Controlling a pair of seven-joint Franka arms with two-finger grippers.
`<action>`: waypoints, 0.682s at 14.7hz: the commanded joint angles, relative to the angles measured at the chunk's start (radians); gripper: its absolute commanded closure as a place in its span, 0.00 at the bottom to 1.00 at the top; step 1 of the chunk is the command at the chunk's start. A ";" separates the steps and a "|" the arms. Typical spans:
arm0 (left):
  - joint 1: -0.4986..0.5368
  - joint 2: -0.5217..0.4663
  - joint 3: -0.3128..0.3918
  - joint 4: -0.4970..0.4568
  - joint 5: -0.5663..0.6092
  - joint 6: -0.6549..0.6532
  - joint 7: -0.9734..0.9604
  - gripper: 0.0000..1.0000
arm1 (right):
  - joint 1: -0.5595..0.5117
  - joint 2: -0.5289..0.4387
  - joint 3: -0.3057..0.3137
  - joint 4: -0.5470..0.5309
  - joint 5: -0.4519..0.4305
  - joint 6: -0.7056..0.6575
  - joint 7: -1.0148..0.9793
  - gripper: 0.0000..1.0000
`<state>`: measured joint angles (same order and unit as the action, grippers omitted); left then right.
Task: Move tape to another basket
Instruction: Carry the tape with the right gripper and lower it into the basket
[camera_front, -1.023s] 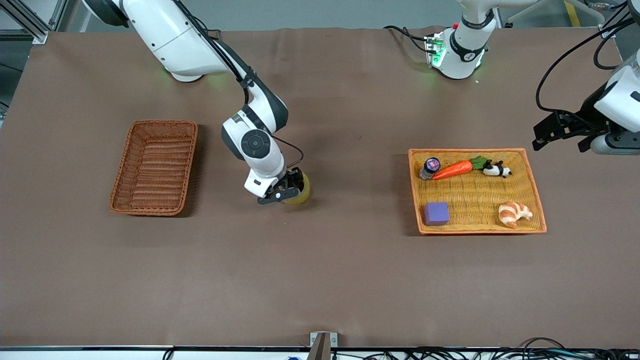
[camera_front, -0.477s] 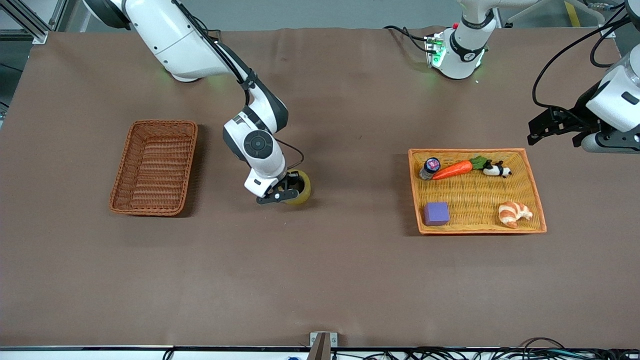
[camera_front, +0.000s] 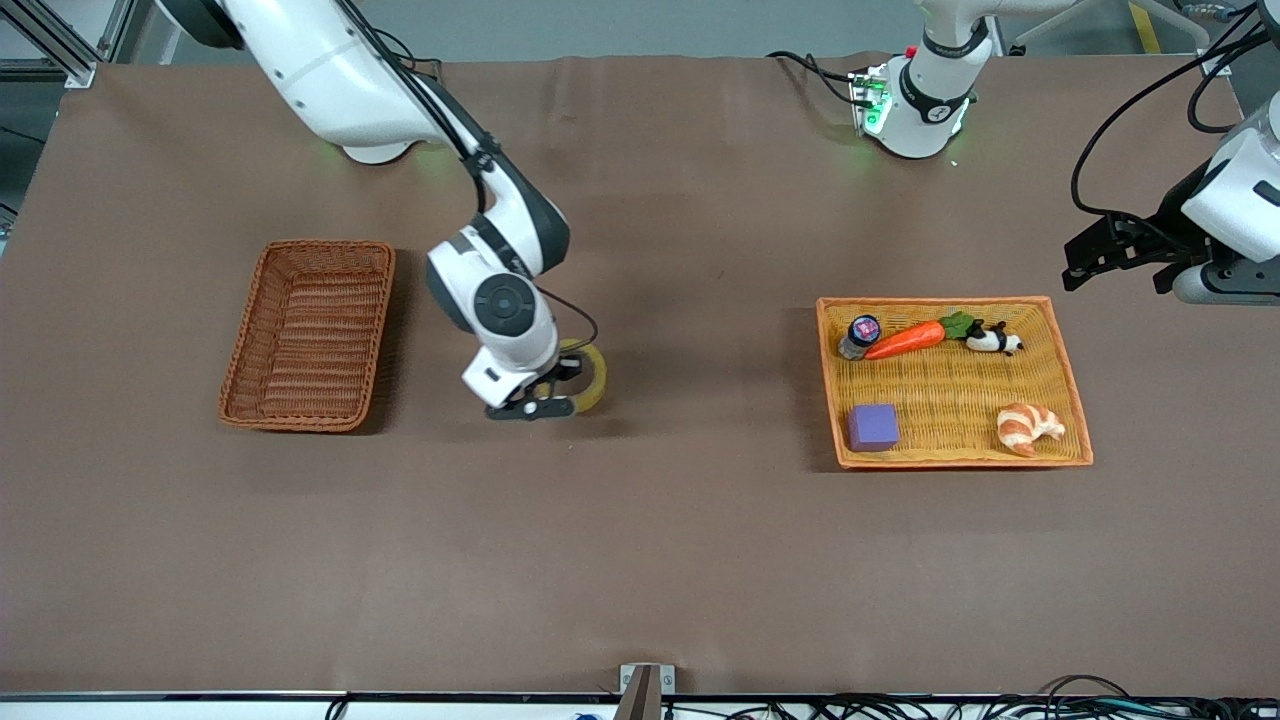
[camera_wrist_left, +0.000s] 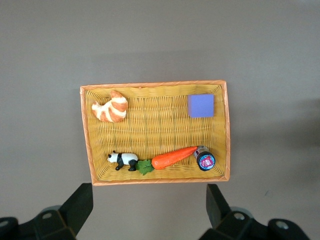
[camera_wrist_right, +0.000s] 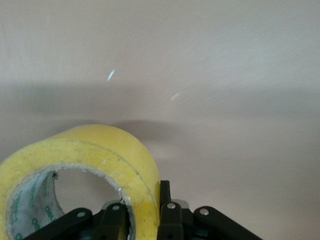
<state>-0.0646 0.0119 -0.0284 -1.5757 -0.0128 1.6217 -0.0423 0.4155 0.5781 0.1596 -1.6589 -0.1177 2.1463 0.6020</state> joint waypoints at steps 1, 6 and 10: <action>-0.009 -0.010 0.008 0.008 0.021 -0.026 -0.007 0.00 | -0.145 -0.176 0.024 -0.035 -0.002 -0.144 -0.063 1.00; -0.009 -0.009 0.008 0.014 0.033 -0.026 -0.005 0.02 | -0.358 -0.348 0.002 -0.192 0.000 -0.220 -0.416 1.00; -0.011 -0.007 -0.001 0.028 0.036 -0.028 -0.007 0.00 | -0.366 -0.444 -0.153 -0.460 0.000 -0.003 -0.628 1.00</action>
<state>-0.0653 0.0115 -0.0273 -1.5615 -0.0002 1.6152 -0.0429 0.0470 0.2295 0.0543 -1.9284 -0.1182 2.0198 0.0517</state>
